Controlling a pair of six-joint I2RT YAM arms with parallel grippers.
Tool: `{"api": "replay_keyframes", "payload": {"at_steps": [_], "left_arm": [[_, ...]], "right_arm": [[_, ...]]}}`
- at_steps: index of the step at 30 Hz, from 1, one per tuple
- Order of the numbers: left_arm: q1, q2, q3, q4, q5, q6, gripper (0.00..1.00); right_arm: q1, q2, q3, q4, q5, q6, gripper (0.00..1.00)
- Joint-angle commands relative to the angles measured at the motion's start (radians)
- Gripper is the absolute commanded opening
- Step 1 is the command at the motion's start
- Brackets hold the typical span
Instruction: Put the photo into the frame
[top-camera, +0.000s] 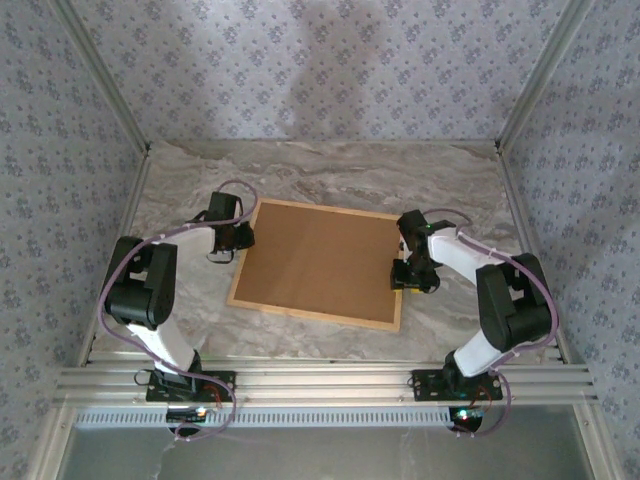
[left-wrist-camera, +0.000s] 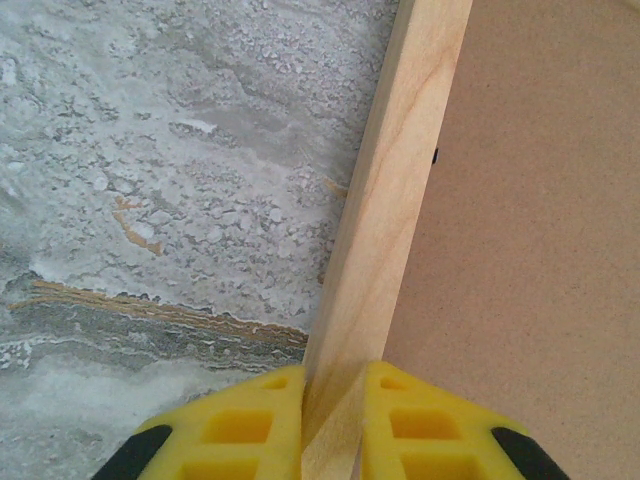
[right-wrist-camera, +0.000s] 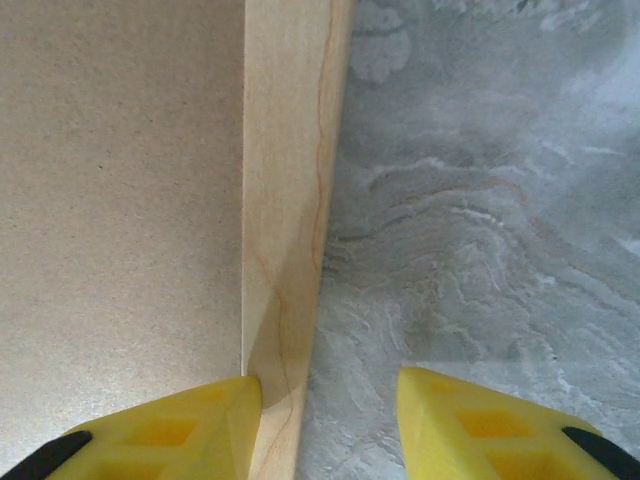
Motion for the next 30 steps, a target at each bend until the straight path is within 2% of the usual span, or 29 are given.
{"api": "replay_keyframes", "payload": {"at_steps": [1, 11, 30], "left_arm": [[-0.004, 0.025, -0.035, -0.126, 0.002, 0.002, 0.18], [-0.009, 0.025, -0.041, -0.12, 0.008, -0.002, 0.17], [-0.021, 0.035, -0.056, -0.111, 0.009, -0.007, 0.17]], "right_arm": [[0.016, 0.036, -0.01, 0.031, -0.015, 0.013, 0.43], [0.031, 0.045, -0.013, 0.079, -0.071, 0.05, 0.47], [0.087, 0.131, 0.019, 0.123, -0.06, 0.076, 0.49]]}}
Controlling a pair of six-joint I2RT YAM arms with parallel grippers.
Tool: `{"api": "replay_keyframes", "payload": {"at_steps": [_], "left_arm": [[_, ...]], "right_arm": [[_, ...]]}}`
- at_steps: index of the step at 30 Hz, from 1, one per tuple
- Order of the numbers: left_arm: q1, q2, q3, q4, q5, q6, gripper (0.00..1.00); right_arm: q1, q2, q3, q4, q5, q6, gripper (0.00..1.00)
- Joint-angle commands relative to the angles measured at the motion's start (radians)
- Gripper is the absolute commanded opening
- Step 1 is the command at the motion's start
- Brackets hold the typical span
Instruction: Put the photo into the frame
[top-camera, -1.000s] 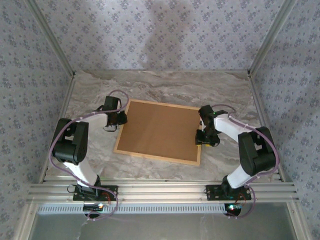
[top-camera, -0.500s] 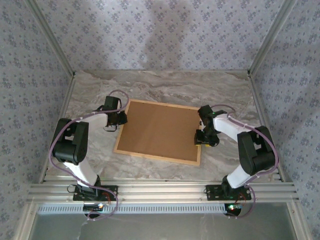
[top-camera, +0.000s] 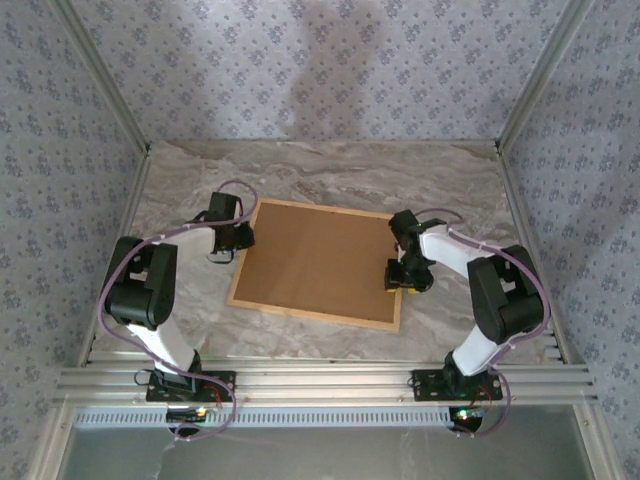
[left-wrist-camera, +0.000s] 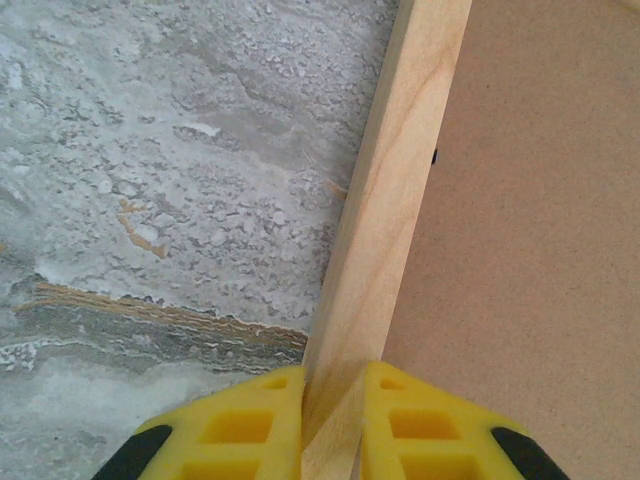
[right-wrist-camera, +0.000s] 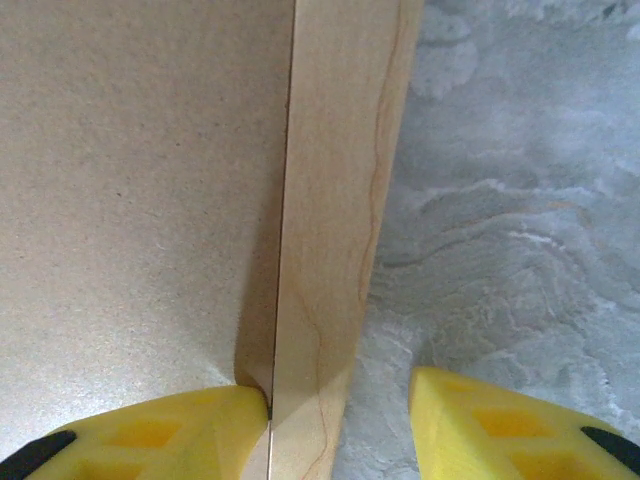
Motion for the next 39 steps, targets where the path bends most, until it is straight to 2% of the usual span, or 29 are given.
{"api": "replay_keyframes", "payload": {"at_steps": [1, 8, 13, 18, 23, 30, 36, 39], "left_arm": [[-0.018, 0.035, -0.052, -0.117, 0.014, -0.007, 0.17], [-0.018, 0.033, -0.054, -0.119, 0.013, -0.007, 0.17], [-0.018, 0.025, -0.056, -0.124, 0.008, -0.004, 0.17], [-0.018, 0.016, -0.061, -0.127, 0.008, -0.005, 0.17], [-0.018, 0.003, -0.065, -0.133, 0.003, -0.006, 0.18], [-0.019, -0.02, -0.07, -0.146, -0.004, -0.009, 0.18], [-0.018, -0.048, -0.077, -0.159, -0.003, -0.012, 0.19], [-0.017, -0.072, -0.072, -0.17, -0.01, -0.01, 0.23]], "right_arm": [[0.044, 0.072, -0.014, 0.117, -0.065, 0.027, 0.49], [0.033, 0.047, 0.045, 0.044, -0.046, -0.005, 0.51], [-0.04, -0.042, 0.11, -0.018, -0.03, -0.049, 0.52], [-0.137, -0.031, 0.127, 0.032, -0.084, -0.066, 0.52], [-0.174, 0.047, 0.149, 0.097, -0.117, -0.075, 0.5], [-0.182, 0.116, 0.16, 0.128, -0.128, -0.089, 0.42], [-0.186, 0.139, 0.161, 0.118, -0.056, -0.123, 0.27], [-0.187, 0.143, 0.164, 0.115, -0.031, -0.135, 0.22]]}}
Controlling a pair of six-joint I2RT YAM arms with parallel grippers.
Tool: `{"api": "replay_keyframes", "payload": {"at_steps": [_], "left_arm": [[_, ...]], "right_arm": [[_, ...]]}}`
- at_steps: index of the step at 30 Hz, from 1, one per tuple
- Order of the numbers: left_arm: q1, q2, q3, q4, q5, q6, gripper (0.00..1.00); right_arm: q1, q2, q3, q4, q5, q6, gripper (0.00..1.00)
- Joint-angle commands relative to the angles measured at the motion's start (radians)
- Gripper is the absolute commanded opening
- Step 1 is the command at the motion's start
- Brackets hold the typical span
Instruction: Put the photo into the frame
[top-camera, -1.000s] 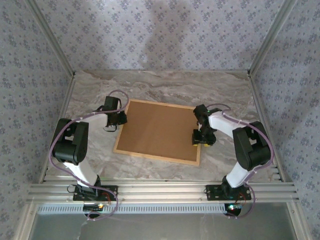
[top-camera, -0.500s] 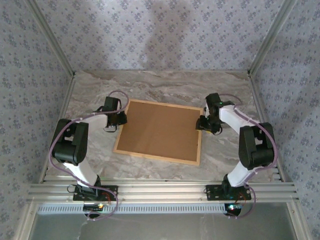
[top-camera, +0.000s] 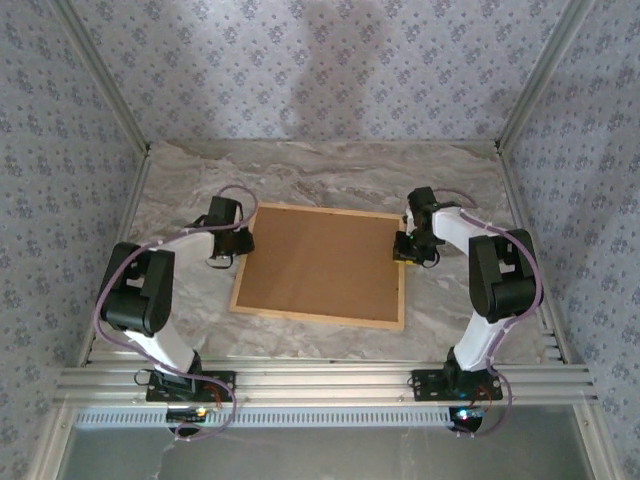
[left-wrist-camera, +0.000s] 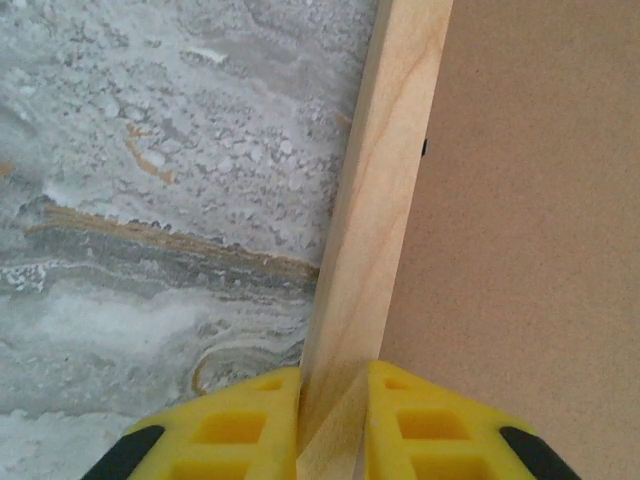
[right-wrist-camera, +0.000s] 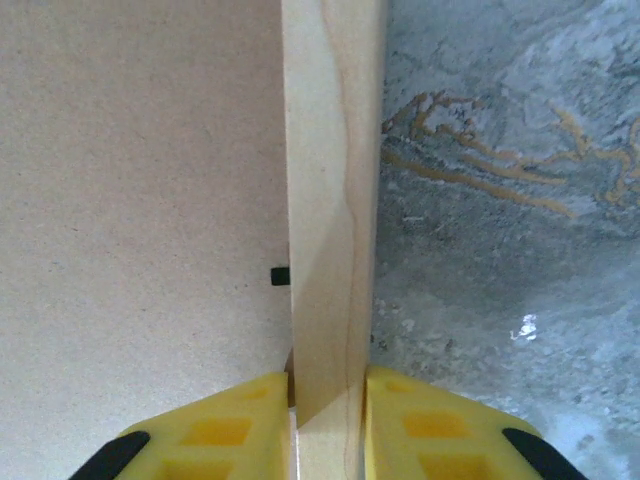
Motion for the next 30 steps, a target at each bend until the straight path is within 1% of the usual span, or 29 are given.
{"api": "replay_keyframes", "payload": {"at_steps": [1, 5, 8, 30], "left_arm": [[-0.005, -0.032, -0.027, -0.134, -0.007, -0.009, 0.27], [0.002, -0.062, -0.009, -0.14, -0.03, -0.004, 0.41], [0.014, -0.057, 0.017, -0.147, -0.032, 0.007, 0.46], [0.05, 0.18, 0.316, -0.236, -0.06, 0.082, 0.47]], "right_arm": [[-0.005, 0.026, 0.016, -0.013, 0.061, -0.03, 0.22], [-0.005, 0.03, 0.022, -0.014, 0.076, -0.04, 0.21], [-0.006, 0.031, 0.022, -0.009, 0.071, -0.043, 0.21], [-0.023, 0.026, 0.027, 0.003, 0.042, -0.058, 0.21]]}}
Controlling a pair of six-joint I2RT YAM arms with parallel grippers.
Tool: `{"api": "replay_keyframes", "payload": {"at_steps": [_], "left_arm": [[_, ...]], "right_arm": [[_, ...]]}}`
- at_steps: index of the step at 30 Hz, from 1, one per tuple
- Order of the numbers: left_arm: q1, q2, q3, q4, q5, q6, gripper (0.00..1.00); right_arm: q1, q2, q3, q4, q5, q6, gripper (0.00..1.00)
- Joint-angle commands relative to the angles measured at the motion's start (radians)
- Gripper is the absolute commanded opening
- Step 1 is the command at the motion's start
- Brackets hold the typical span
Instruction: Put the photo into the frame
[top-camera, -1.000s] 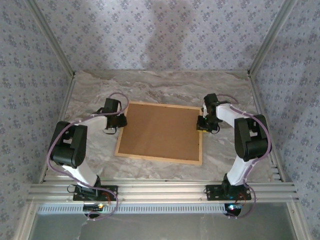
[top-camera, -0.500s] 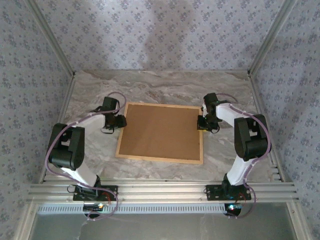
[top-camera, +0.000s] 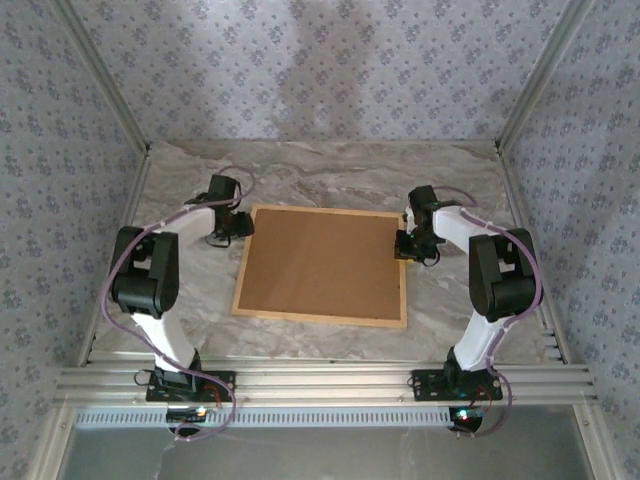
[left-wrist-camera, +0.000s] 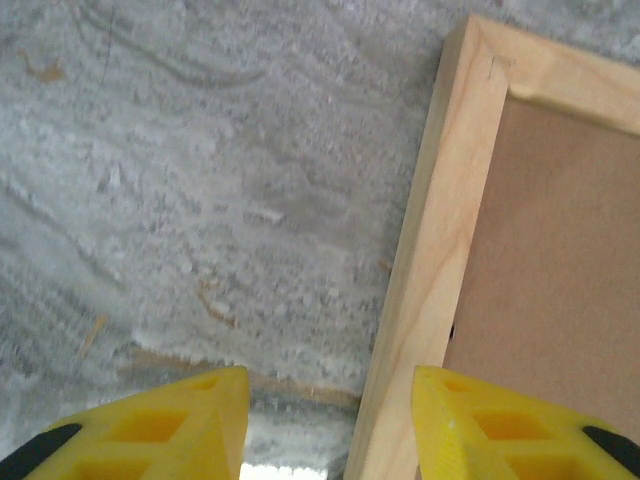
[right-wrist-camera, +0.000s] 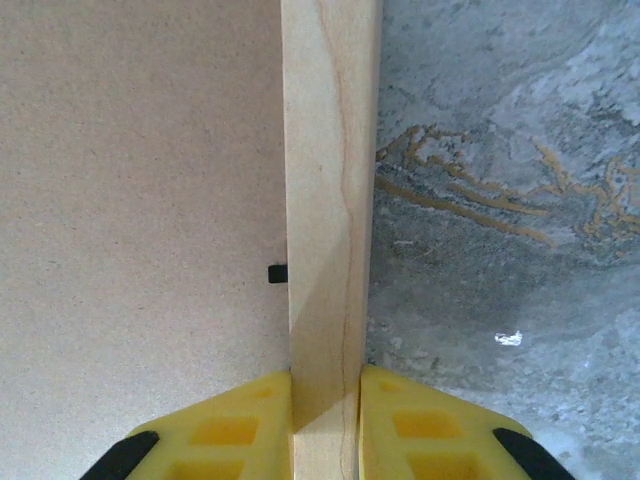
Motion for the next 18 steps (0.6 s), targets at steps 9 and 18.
{"api": "replay_keyframes", "payload": {"at_steps": [9, 18], "left_arm": [[0.004, 0.096, 0.091, -0.055, 0.03, 0.032, 0.47], [-0.028, 0.098, 0.072, -0.052, 0.034, 0.048, 0.49]], "right_arm": [[-0.019, 0.026, 0.019, -0.007, 0.031, -0.021, 0.21], [-0.021, 0.035, 0.025, -0.007, 0.026, -0.025, 0.21]]}}
